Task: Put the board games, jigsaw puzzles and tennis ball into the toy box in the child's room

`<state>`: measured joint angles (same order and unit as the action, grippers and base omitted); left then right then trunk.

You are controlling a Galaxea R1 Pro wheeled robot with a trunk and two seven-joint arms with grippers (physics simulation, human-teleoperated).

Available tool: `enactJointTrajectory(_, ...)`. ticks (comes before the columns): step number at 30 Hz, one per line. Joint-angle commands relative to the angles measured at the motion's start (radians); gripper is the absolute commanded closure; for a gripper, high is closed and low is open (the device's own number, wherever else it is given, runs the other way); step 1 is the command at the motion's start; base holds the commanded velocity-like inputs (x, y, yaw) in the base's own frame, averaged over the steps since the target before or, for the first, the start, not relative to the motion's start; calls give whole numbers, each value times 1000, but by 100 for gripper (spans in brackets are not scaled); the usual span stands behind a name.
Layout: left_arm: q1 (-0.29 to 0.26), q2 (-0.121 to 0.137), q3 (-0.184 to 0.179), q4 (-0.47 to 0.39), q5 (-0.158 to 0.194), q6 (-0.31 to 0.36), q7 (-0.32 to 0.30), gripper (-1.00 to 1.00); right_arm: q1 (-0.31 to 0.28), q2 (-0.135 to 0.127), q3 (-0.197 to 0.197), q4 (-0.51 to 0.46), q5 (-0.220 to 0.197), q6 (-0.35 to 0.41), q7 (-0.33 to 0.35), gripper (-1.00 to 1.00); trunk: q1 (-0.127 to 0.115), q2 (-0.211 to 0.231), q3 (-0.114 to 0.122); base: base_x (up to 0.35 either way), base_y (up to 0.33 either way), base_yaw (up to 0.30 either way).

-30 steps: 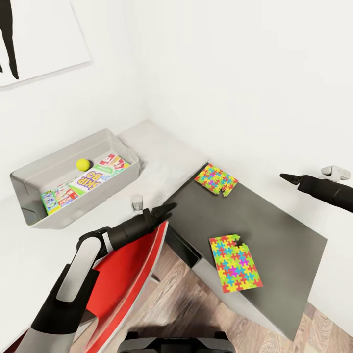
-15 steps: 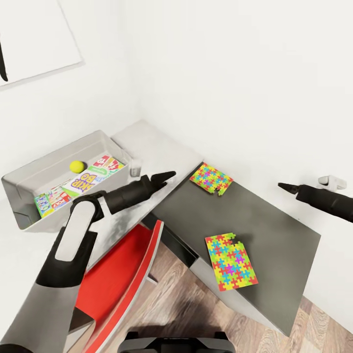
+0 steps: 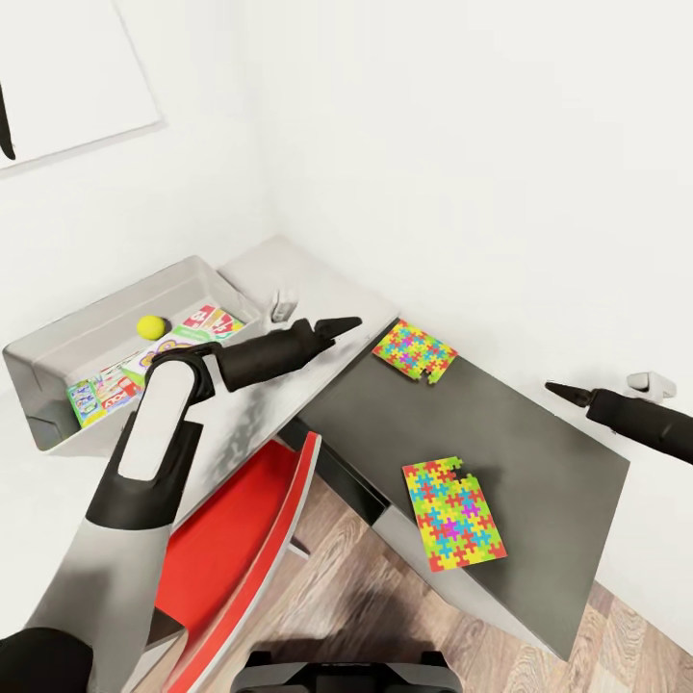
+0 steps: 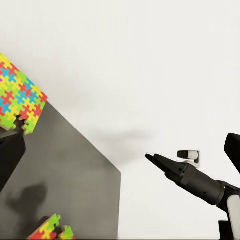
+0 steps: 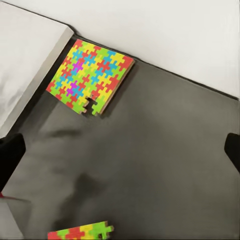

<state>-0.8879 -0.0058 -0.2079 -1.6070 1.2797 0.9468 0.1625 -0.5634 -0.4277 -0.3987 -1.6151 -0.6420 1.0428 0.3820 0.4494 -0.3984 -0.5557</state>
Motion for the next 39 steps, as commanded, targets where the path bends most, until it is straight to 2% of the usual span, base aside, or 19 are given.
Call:
enactJointTrajectory(1,-1,0,0,-1,10,3,11,-100,-1,0,-1,0,9,4,11,-100,1,-2,-1,0,0,-2)
enactJointTrajectory(3,4,-2,-26,0,8,5,32,-100,20,0,-9,0,9,4,20,-100,1,-2,-1,0,0,-1)
enactJointTrajectory(4,4,-2,-26,0,8,5,32,-100,20,0,-9,0,9,4,20,-100,1,-2,-1,0,0,-1)
enactJointTrajectory(8,37,-12,-86,3,7,5,131,-100,65,0,-18,0,10,4,30,-100,1,-2,-1,0,0,-43)
enactJointTrajectory(9,37,-12,-86,3,7,5,131,-100,65,0,-18,0,10,4,30,-100,1,-2,-1,0,0,-99)
enactJointTrajectory(12,72,-35,-130,11,10,1,236,-100,101,-1,-24,1,10,4,34,-100,1,-2,-1,0,0,-163)
enactJointTrajectory(13,72,-35,-130,11,10,1,236,-100,101,-1,-24,1,10,4,34,-100,1,-2,-1,0,0,-188)
enactJointTrajectory(15,99,-58,-152,20,11,-2,304,-100,129,-1,-35,1,9,4,35,-100,1,-2,-1,0,0,-214)
enactJointTrajectory(16,99,-58,-152,20,11,-2,304,-100,129,-1,-35,1,9,4,35,-100,1,-2,-1,0,0,-222)
enactJointTrajectory(18,122,-81,-173,35,11,-5,364,-100,156,-1,-53,1,8,4,36,-100,1,-2,-1,0,0,-238)
enactJointTrajectory(19,122,-81,-173,35,11,-5,364,-100,156,-1,-53,1,8,4,36,-100,1,-2,-1,0,0,-243)
enactJointTrajectory(22,147,-108,-200,62,14,-18,426,-100,182,-2,-79,1,1,4,38,-100,1,-2,-1,0,0,-257)
enactJointTrajectory(31,168,-132,-239,105,28,-59,483,-100,204,-7,-112,1,-37,4,40,-100,1,-2,-1,0,0,-271)
enactJointTrajectory(39,171,-135,-247,118,34,-68,494,-100,210,-12,-116,1,-48,4,40,-100,1,-2,-1,0,0,-187)
